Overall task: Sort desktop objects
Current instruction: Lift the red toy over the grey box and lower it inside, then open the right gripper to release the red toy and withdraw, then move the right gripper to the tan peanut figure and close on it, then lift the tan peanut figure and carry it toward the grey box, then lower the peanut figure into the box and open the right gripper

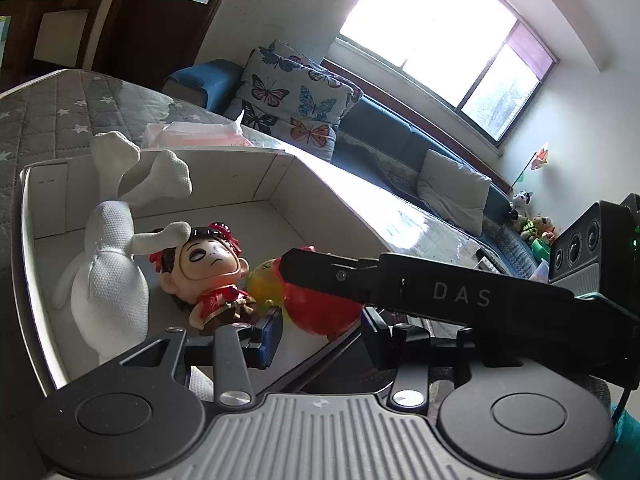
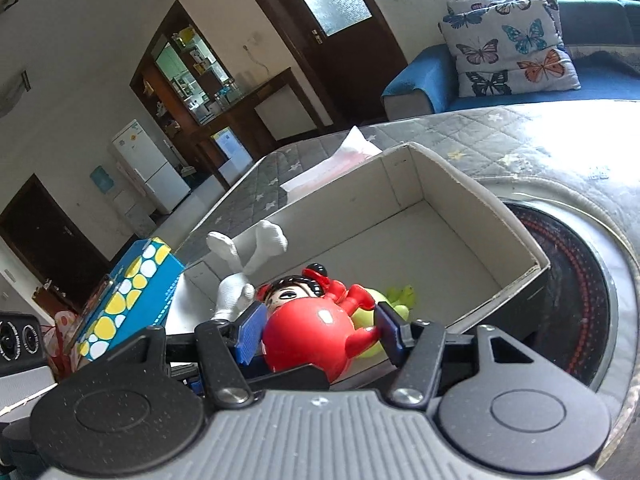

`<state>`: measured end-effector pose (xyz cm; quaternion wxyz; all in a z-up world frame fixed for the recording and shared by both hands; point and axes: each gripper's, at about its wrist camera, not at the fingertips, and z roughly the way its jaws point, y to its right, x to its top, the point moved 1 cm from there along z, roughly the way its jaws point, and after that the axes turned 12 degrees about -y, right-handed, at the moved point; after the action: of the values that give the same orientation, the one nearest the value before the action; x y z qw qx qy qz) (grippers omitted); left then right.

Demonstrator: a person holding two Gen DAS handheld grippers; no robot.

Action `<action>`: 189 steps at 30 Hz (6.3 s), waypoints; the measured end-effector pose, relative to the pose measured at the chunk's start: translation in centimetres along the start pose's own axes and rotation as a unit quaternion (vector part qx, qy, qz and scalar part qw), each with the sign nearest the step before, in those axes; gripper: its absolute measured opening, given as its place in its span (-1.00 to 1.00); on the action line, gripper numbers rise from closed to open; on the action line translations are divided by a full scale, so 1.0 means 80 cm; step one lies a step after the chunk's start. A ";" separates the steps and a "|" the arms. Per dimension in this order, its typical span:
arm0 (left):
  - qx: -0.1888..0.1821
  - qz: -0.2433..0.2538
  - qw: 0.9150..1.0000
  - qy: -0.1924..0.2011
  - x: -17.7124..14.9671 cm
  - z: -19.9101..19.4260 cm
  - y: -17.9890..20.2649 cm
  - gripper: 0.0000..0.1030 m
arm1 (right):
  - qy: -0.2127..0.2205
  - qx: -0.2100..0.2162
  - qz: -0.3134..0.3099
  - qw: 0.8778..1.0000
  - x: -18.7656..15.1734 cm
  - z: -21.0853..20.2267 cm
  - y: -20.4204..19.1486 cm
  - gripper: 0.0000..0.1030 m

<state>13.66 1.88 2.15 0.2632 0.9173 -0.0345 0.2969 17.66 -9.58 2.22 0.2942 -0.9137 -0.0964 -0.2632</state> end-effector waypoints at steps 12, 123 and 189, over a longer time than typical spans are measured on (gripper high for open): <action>0.021 0.006 1.000 0.009 -0.010 -0.012 0.002 -0.13 | 0.004 -0.024 -0.028 0.999 -0.004 -0.003 -0.011 0.16; -0.065 0.108 0.986 -0.108 -0.137 0.084 0.190 -0.16 | 0.007 -0.044 0.145 0.988 -0.173 -0.171 0.158 -0.13; 0.014 0.086 0.996 0.036 -0.086 -0.104 0.050 -0.34 | 0.038 -0.004 -0.061 0.997 -0.098 -0.093 -0.051 -0.14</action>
<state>2.76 1.97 5.80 0.2247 0.9032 -0.0991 0.3521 6.51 -10.86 5.11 0.2775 -0.8965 -0.1392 -0.3160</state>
